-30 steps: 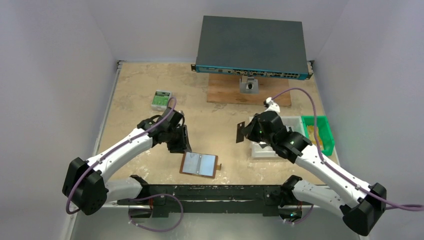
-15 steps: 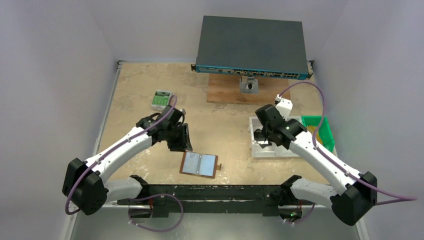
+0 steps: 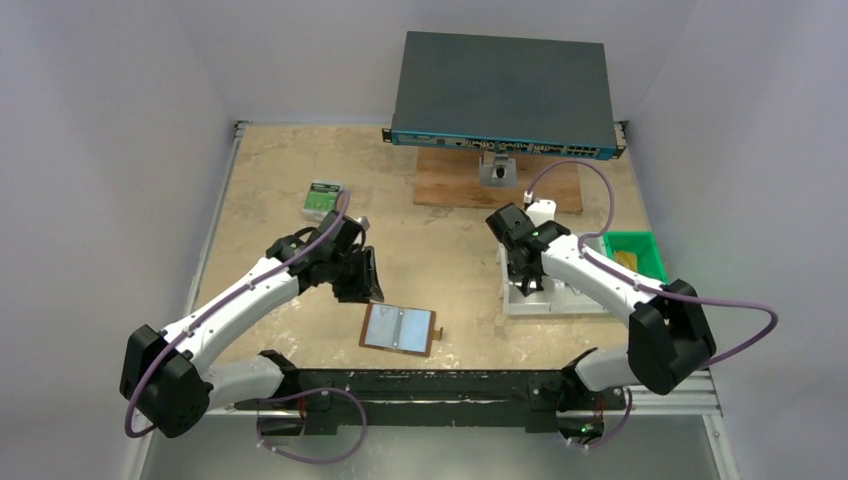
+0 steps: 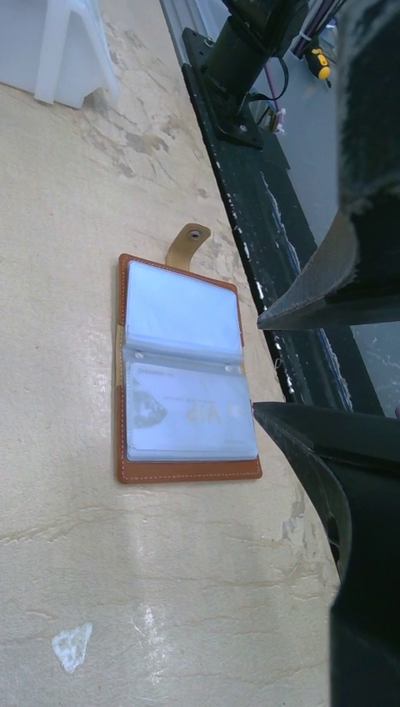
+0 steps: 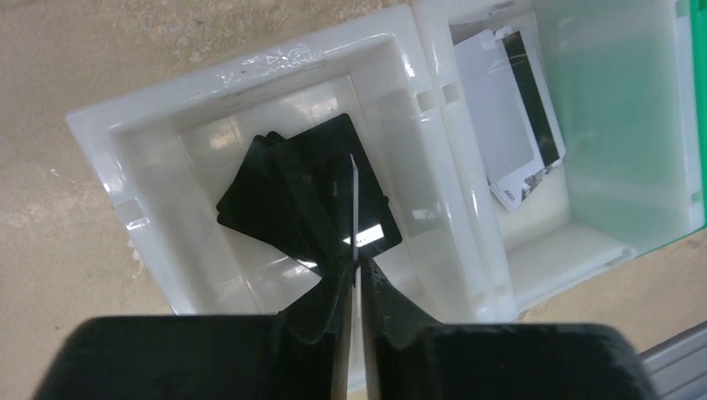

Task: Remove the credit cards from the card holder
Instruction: Place the credit card in the storage box.

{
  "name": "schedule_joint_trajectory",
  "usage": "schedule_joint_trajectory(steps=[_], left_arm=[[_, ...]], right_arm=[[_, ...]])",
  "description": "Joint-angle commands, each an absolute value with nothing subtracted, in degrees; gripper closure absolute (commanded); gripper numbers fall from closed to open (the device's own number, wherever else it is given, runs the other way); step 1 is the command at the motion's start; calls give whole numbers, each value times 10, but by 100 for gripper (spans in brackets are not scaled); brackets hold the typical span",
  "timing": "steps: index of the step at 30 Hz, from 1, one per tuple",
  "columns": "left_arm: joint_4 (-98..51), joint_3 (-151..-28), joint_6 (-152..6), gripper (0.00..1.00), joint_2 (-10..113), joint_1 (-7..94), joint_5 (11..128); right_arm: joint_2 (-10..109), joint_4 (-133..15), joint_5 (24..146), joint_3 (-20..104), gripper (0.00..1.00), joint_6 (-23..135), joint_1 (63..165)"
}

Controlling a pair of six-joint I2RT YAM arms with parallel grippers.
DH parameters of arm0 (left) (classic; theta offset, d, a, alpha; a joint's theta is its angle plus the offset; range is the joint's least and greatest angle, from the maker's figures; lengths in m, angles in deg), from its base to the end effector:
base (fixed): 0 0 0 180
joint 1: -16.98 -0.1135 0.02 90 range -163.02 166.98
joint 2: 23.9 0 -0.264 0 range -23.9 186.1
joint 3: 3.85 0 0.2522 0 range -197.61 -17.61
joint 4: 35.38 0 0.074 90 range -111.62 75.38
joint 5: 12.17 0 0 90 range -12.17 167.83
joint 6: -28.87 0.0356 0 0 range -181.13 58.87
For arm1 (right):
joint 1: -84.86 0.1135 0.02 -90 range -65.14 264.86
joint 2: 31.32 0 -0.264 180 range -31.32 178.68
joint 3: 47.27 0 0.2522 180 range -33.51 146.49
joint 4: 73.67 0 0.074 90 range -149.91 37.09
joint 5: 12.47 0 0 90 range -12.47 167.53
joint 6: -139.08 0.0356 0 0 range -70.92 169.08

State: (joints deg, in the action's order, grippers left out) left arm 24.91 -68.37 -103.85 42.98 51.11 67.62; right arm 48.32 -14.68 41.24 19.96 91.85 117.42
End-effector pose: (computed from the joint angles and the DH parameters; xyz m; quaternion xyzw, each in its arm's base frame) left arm 0.1773 -0.1278 0.2491 -0.0515 0.9667 -0.2141 0.1307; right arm 0.2234 0.1176 0.2217 0.1336 0.9296 -0.1494 0.3094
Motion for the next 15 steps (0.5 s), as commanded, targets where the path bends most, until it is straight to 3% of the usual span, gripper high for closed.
schedule_joint_trajectory(steps=[1,3,6,15], left_arm=[[255,-689,-1038,62,419,510,679],[255,-684,-1038,62,419,510,683],[250,-671,-1040,60,419,510,691],[230,-614,-1055,59,427,510,733]], right_arm=[[486,-180,412,223,85,900,1171],[484,-186,423,225,74,894,1172],[477,-193,442,229,64,886,1172],[415,-204,544,252,59,854,1175]])
